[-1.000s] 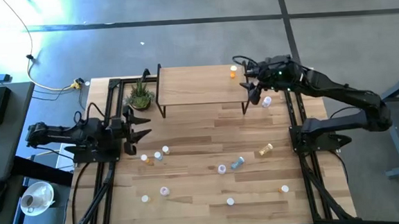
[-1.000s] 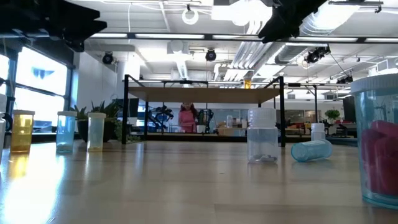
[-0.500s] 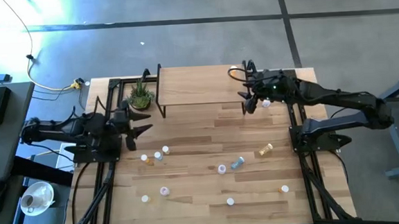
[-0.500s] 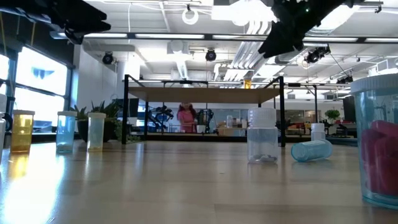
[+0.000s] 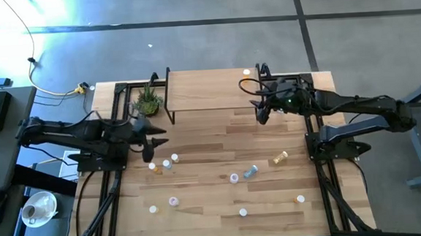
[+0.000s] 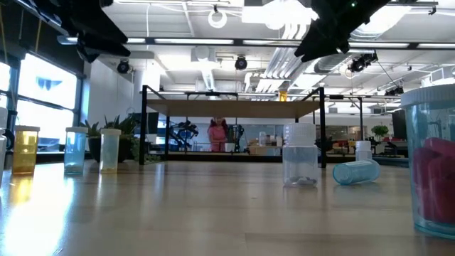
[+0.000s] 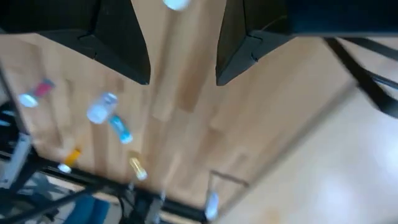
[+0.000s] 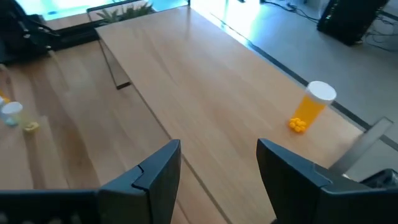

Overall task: Pick and place medicine bottles onto shelf by color
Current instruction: Put the top left yellow pill bottle on the shelf

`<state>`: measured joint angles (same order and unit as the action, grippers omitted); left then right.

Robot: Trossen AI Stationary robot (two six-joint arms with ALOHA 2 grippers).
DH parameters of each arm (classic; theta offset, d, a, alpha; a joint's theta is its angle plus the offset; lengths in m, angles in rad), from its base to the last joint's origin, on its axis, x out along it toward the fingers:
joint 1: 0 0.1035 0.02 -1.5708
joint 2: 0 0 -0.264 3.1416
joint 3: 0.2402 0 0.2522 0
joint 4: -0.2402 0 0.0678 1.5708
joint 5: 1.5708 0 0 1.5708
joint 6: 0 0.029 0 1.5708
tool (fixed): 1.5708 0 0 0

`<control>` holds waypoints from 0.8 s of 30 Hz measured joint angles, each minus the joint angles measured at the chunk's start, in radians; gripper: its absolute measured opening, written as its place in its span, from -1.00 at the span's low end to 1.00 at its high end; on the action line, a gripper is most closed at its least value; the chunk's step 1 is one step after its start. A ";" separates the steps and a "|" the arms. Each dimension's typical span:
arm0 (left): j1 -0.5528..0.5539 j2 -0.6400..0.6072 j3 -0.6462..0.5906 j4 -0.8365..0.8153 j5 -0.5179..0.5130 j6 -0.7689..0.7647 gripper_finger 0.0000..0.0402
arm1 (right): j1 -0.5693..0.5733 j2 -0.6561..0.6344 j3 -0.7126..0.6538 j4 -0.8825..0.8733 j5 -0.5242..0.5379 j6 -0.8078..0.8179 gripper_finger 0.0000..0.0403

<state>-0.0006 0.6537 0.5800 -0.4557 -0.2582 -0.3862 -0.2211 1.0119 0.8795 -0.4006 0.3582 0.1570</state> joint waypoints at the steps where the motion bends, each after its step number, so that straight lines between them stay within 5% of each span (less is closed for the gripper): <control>1: 0.000 0.018 0.000 -0.002 0.018 -0.021 -0.13 | 0.000 0.000 0.000 -0.003 0.008 0.005 0.00; 24: 0.000 0.299 0.000 0.061 0.082 -0.083 -0.03 | 0.000 0.002 0.000 -0.016 0.010 0.026 0.00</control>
<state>-0.0006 0.9525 0.5800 -0.3943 -0.1764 -0.4692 -0.2214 1.0138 0.8795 -0.4169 0.3679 0.1833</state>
